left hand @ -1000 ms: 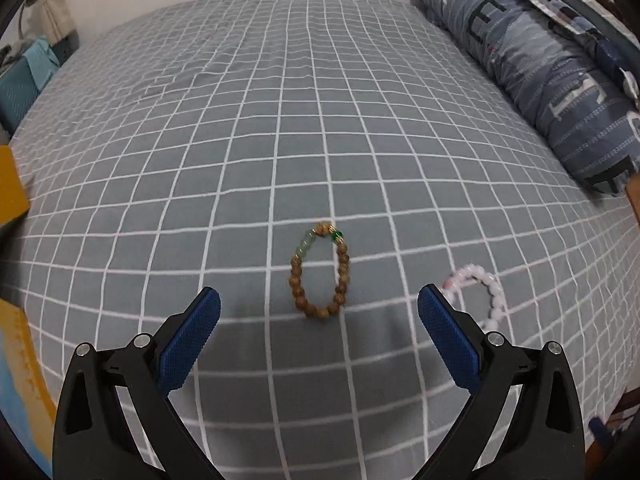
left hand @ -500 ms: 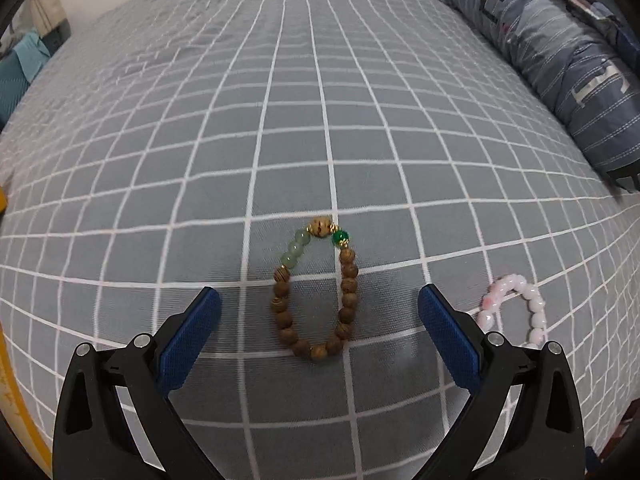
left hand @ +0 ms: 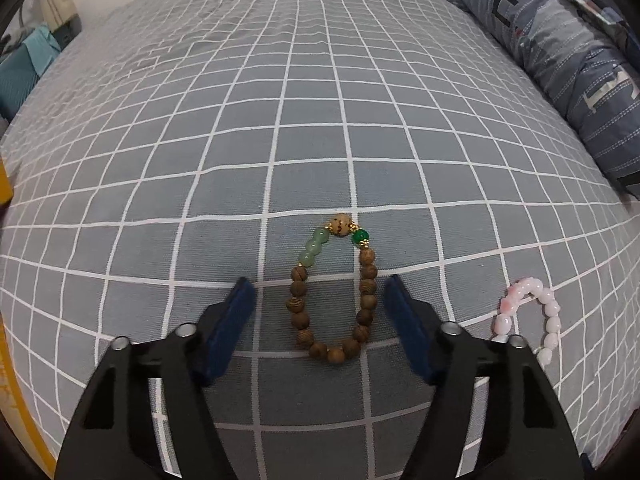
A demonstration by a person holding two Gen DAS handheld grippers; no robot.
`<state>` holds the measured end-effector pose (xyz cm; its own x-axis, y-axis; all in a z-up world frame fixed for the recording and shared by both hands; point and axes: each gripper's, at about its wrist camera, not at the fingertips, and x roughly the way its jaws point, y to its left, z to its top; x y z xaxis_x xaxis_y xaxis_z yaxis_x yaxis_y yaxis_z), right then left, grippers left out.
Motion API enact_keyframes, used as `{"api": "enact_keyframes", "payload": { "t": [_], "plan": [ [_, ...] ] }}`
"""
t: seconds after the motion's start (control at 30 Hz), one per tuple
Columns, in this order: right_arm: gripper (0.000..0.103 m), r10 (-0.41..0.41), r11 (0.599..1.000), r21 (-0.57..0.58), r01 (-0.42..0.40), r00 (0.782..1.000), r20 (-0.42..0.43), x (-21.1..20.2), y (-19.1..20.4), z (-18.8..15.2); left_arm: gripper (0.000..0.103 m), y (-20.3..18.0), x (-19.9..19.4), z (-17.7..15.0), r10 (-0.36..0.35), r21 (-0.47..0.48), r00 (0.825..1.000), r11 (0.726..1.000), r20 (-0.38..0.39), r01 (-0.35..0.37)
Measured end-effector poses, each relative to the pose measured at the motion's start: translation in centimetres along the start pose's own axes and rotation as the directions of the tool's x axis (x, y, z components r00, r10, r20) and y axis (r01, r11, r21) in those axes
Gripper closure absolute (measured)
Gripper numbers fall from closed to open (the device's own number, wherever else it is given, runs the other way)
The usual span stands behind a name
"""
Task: Organize jewelry
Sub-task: 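Grasp the brown bead bracelet with the left tool while the right tool grasps the pearl earring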
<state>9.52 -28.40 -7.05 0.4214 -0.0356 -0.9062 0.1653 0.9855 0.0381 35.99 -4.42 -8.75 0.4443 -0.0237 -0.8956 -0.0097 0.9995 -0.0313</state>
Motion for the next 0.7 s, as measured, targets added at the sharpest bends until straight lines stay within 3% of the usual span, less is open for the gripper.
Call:
{"api": "enact_keyframes", "payload": {
  "t": [0.17, 0.27, 0.33, 0.37, 0.7],
  "plan": [
    [0.056, 0.013, 1.0, 0.003, -0.013, 1.0, 0.006, -0.2, 0.0, -0.2, 0.071, -0.6, -0.5, -0.4, 0.004, 0.012, 1.0, 1.0, 0.001, -0.005],
    [0.072, 0.01, 1.0, 0.002, -0.01, 1.0, 0.011, -0.3, 0.1, -0.3, 0.087, -0.7, -0.7, -0.6, 0.011, 0.024, 1.0, 1.0, 0.004, -0.011],
    [0.09, 0.008, 1.0, 0.01, -0.008, 1.0, 0.013, -0.4, 0.0, -0.4, 0.088, -0.7, -0.8, -0.7, 0.009, 0.031, 1.0, 0.999, 0.007, -0.009],
    [0.092, 0.011, 1.0, 0.018, -0.012, 1.0, 0.015, -0.4, -0.2, -0.3, 0.088, -0.6, -0.9, -0.7, 0.007, 0.032, 1.0, 0.999, 0.008, -0.007],
    [0.093, 0.019, 1.0, 0.021, -0.02, 0.999, 0.037, -1.0, -0.2, -0.7, 0.088, -0.1, -1.4, -0.5, -0.006, 0.018, 1.0, 1.0, 0.005, 0.006]
  ]
}}
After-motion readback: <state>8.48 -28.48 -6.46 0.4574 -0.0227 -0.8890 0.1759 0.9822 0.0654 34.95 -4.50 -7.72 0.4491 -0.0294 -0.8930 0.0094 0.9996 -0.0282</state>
